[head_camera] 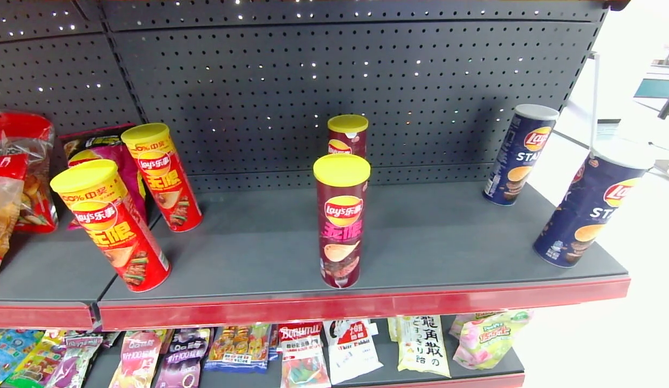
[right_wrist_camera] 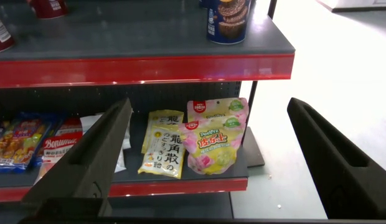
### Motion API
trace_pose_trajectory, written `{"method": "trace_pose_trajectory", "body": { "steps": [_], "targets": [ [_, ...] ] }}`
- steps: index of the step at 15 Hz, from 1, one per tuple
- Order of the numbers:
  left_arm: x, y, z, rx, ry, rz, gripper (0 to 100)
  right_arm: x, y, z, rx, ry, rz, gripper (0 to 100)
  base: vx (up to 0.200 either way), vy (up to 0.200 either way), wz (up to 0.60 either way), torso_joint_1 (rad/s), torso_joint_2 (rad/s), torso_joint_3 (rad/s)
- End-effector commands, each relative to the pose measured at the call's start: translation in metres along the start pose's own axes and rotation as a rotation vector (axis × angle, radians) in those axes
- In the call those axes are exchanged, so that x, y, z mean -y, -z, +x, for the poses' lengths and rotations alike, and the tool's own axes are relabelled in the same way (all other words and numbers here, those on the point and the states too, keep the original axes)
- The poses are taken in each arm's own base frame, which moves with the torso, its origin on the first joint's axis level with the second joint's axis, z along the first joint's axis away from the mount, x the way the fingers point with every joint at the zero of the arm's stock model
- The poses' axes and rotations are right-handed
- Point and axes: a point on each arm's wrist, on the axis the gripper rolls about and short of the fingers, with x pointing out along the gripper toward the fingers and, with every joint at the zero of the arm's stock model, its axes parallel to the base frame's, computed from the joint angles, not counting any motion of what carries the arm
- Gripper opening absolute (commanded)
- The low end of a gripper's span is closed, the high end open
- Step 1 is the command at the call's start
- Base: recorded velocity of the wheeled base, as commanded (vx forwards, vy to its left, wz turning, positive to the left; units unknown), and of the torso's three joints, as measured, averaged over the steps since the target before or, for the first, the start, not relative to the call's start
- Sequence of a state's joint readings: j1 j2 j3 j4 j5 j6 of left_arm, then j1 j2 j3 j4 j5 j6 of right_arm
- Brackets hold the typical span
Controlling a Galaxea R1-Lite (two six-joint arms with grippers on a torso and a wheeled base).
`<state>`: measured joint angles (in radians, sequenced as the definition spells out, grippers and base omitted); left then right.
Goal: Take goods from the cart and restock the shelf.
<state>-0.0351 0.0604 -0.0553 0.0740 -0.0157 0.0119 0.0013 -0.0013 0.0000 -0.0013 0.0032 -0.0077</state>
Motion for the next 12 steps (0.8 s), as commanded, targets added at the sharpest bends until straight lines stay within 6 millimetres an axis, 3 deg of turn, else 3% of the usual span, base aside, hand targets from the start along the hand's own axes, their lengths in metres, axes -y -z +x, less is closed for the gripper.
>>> {"method": "trace_pose_trajectory", "body": {
  "steps": [1,5,12],
  "targets": [
    [-0.0006,0.0008,0.0009,-0.002,-0.026,0.002,100,0.0000,-0.0001,0.0001,-0.001,0.000,-0.002,100,0.000,0.000,0.00,0.000,0.00,0.000],
    [-0.0025,0.0021,0.0015,0.039,-0.142,-0.004,100,0.0000,-0.0001,0.0001,-0.001,0.000,0.000,100,0.000,0.000,0.00,0.000,0.00,0.000],
    [-0.0025,0.0050,-0.0010,0.117,-0.182,-0.076,100,0.0000,-0.0001,0.0001,-0.001,0.001,0.000,100,0.000,0.000,0.00,0.000,0.00,0.000]
  ]
}}
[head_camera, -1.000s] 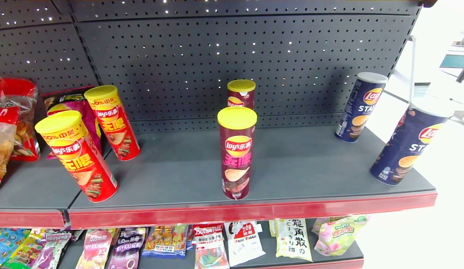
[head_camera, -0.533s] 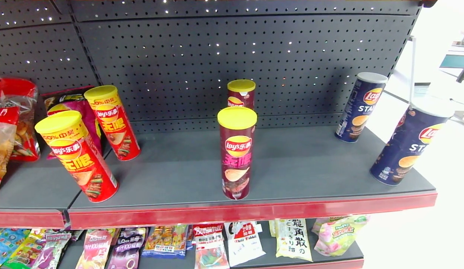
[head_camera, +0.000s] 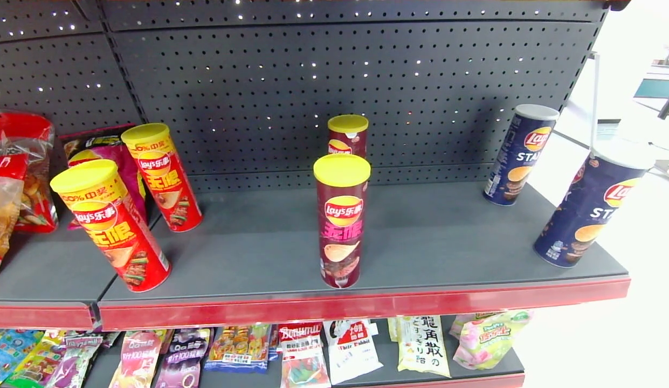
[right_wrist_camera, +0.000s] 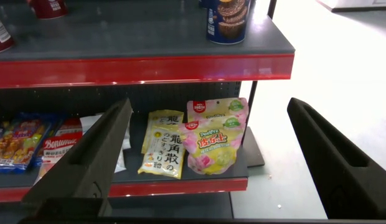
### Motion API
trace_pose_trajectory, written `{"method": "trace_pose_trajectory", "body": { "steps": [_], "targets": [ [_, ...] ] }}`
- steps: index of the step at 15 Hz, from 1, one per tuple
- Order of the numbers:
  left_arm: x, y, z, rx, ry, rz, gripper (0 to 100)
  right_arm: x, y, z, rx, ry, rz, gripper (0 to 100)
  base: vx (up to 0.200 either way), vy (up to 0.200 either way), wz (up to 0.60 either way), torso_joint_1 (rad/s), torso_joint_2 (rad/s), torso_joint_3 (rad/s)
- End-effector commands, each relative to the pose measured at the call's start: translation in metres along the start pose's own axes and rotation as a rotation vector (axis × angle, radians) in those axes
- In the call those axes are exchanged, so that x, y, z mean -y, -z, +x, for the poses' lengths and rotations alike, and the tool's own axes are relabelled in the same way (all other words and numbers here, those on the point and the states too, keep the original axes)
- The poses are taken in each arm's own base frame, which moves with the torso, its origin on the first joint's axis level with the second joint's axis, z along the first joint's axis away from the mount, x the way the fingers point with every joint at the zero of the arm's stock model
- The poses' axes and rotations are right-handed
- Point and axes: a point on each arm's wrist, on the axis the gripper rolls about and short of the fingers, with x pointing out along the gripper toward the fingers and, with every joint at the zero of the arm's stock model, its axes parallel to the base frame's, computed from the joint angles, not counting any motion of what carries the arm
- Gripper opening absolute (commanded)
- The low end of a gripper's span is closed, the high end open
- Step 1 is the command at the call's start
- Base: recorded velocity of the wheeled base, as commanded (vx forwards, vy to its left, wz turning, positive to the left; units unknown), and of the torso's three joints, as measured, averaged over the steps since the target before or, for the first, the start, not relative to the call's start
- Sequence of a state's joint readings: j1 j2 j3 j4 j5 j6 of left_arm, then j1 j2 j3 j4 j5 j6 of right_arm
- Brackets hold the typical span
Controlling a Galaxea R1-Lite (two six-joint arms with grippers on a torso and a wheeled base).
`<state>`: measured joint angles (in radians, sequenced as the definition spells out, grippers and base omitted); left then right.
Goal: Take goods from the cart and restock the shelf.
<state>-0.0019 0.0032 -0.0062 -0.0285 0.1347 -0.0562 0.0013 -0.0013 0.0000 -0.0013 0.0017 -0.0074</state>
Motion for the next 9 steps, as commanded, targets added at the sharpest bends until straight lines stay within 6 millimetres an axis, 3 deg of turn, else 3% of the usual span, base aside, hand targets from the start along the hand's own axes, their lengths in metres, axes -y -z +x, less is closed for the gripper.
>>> {"method": "trace_pose_trajectory", "body": {
  "steps": [1,9],
  "targets": [
    [0.0000,0.0004,-0.0002,0.002,-0.004,-0.001,100,0.0000,-0.0001,0.0001,-0.001,0.000,-0.002,100,0.000,0.000,0.00,0.000,0.00,0.000],
    [-0.0001,0.0003,-0.0002,0.004,-0.005,0.002,100,0.0000,-0.0001,0.0001,-0.001,0.000,0.001,100,0.000,0.000,0.00,0.000,0.00,0.000]
  ]
}}
